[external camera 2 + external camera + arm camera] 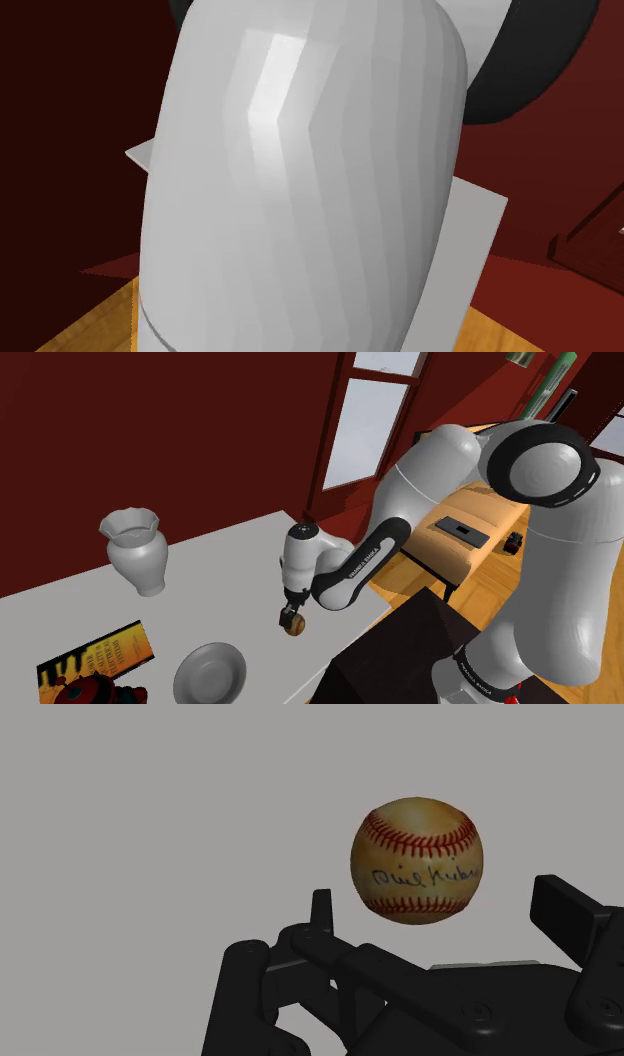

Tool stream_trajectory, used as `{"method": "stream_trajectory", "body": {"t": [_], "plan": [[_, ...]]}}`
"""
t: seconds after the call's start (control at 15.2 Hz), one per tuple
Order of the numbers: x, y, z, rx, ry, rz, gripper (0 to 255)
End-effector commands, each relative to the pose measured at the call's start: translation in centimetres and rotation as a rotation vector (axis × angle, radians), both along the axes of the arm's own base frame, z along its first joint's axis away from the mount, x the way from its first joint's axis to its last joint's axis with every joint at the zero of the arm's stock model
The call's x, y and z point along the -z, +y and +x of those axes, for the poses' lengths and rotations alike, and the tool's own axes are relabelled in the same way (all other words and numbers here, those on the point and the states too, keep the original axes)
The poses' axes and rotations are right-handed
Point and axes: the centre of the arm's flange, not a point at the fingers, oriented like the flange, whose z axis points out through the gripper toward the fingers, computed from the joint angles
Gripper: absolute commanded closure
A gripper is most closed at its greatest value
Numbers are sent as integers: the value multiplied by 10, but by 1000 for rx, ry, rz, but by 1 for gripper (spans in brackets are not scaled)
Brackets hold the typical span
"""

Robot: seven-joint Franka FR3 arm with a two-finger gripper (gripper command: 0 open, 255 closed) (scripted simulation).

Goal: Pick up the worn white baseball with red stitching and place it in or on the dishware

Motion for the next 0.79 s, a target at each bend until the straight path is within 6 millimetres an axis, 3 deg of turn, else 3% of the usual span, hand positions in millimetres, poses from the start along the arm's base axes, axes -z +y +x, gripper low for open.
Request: {"method": "stream_trajectory", "body": {"t": [0.0, 0.33, 0.73], "plan": [[13, 0, -1, -3, 0, -1, 0], [38, -2, -2, -3, 0, -1, 0], [38, -2, -2, -3, 0, -1, 0]]}}
